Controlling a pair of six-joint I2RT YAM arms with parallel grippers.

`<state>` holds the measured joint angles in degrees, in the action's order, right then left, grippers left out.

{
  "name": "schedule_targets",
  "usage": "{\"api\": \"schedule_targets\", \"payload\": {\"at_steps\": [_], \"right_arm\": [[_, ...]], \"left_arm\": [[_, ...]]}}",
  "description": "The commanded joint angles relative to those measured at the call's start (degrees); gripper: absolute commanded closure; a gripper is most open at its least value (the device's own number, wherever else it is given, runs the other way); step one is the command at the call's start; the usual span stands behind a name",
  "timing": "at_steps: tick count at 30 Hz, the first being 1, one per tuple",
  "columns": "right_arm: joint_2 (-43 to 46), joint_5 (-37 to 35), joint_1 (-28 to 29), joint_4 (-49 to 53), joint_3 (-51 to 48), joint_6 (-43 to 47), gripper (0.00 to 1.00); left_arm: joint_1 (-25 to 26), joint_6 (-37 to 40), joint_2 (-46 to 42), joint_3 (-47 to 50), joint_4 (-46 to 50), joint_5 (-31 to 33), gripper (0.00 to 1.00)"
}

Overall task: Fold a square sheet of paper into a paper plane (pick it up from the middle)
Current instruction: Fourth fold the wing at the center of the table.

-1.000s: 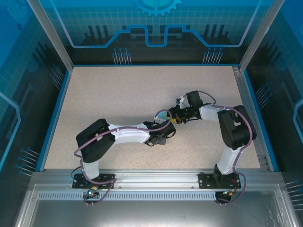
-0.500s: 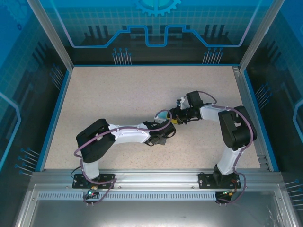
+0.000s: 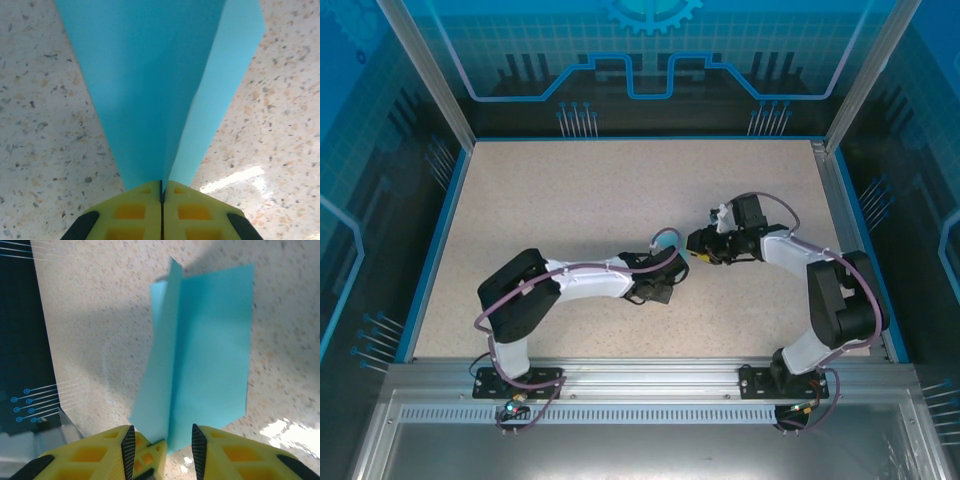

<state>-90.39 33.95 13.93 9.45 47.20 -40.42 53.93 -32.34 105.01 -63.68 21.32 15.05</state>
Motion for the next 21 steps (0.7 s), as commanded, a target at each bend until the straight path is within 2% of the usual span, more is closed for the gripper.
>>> {"api": "schedule_targets", "payload": {"at_steps": [1,11,21], "right_arm": [[2.4,-1.1,0.0,-0.3,-2.6,0.0,0.65],[3.4,-3.8,4.5,-3.5,-4.7,-2.5,0.71],[-1.1,-4.0,10.0,-4.9,-0.4,-3.6,0.78]], "left_arm": [[-3.1,3.1,-3.5,2.6,-5.2,-8.6,0.92],[-10.8,3.2,-5.9,10.3,-15.7,-25.0,0.91],[-14.1,2.6,-4.6,11.9,-18.5,-31.6,0.91]]}}
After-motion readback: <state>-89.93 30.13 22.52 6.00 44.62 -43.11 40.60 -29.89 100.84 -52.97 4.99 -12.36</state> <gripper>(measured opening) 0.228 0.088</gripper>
